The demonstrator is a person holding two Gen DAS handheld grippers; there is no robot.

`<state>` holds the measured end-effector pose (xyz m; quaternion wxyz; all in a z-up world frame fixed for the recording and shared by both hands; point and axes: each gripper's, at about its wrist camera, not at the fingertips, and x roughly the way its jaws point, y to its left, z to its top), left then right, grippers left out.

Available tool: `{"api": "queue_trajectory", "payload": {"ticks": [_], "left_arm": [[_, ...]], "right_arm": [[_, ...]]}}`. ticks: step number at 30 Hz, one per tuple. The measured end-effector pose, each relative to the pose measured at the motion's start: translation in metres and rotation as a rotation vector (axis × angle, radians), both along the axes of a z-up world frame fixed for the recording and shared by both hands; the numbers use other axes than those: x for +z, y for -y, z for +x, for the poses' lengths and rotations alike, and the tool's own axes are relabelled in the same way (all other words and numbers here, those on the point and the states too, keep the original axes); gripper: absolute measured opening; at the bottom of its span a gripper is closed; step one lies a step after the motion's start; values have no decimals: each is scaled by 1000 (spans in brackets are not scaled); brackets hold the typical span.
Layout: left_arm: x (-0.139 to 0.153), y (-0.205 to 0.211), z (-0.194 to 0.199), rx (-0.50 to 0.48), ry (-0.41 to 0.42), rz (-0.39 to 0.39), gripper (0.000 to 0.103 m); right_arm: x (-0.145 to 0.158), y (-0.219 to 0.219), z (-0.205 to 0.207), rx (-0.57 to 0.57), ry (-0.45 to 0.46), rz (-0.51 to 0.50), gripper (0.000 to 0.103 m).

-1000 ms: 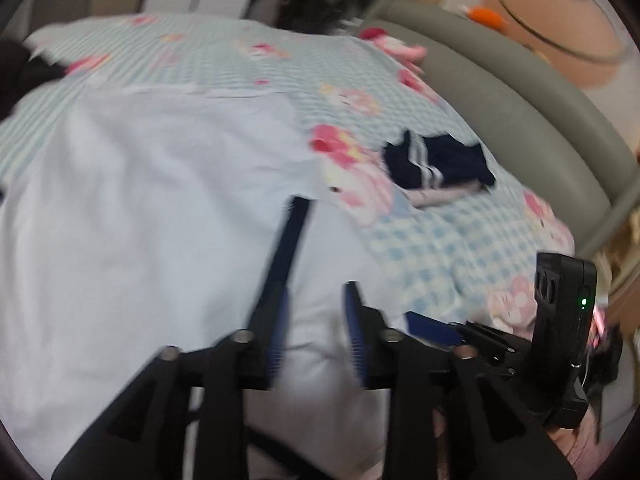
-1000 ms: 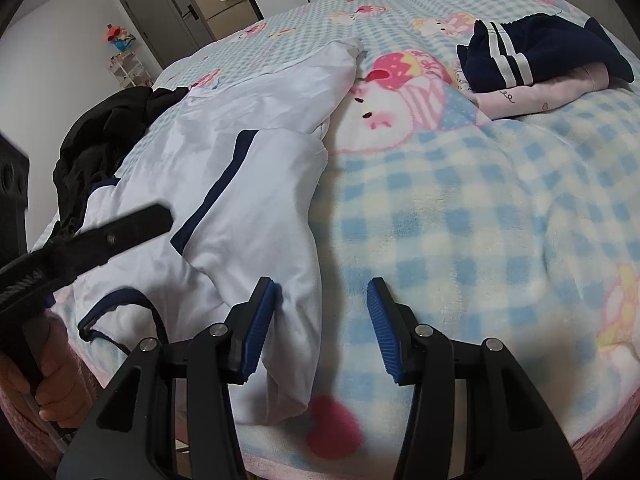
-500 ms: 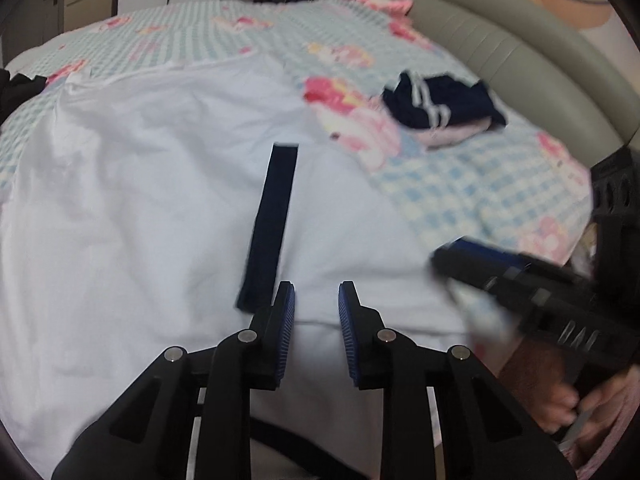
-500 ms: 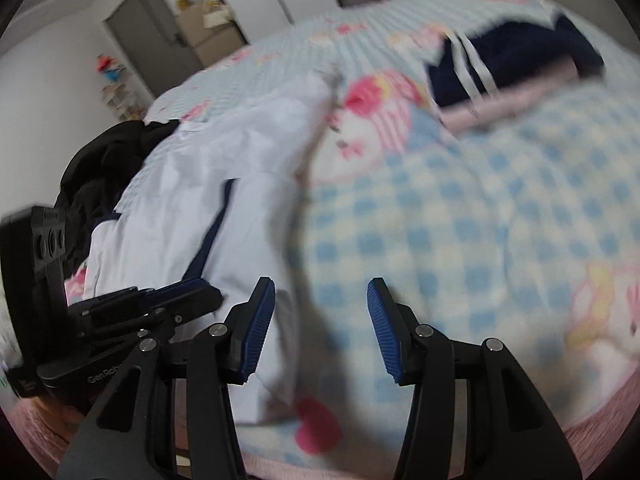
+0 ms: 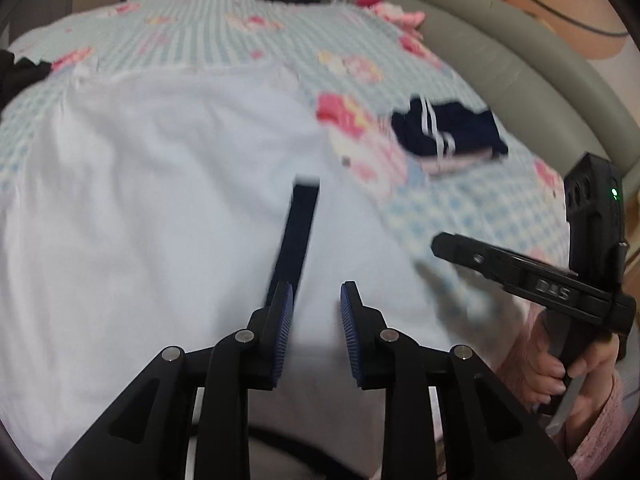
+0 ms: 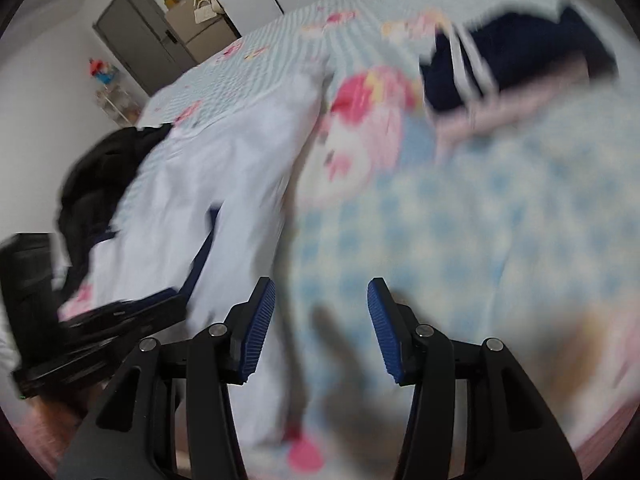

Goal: Fold clothes

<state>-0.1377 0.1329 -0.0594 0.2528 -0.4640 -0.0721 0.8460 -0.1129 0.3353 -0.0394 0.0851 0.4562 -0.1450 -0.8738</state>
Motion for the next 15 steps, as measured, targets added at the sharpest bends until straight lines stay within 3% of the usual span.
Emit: {"api": "queue_trajectory", "payload": {"ticks": [4, 7, 14, 15], "left_arm": [[-7, -16, -20, -37, 19, 5, 27], [-24, -26, -24, -45, 57, -36, 27], [-43, -19, -28, -45, 114, -25, 27], [-44, -18, -28, -41, 119, -15, 27]], "right_arm": [[4, 11, -49, 49, -14, 22, 50], [-12, 24, -73, 101, 42, 32, 50], [-40, 37, -68, 203, 112, 12, 50], [-41, 39, -65, 200, 100, 47, 46]]}}
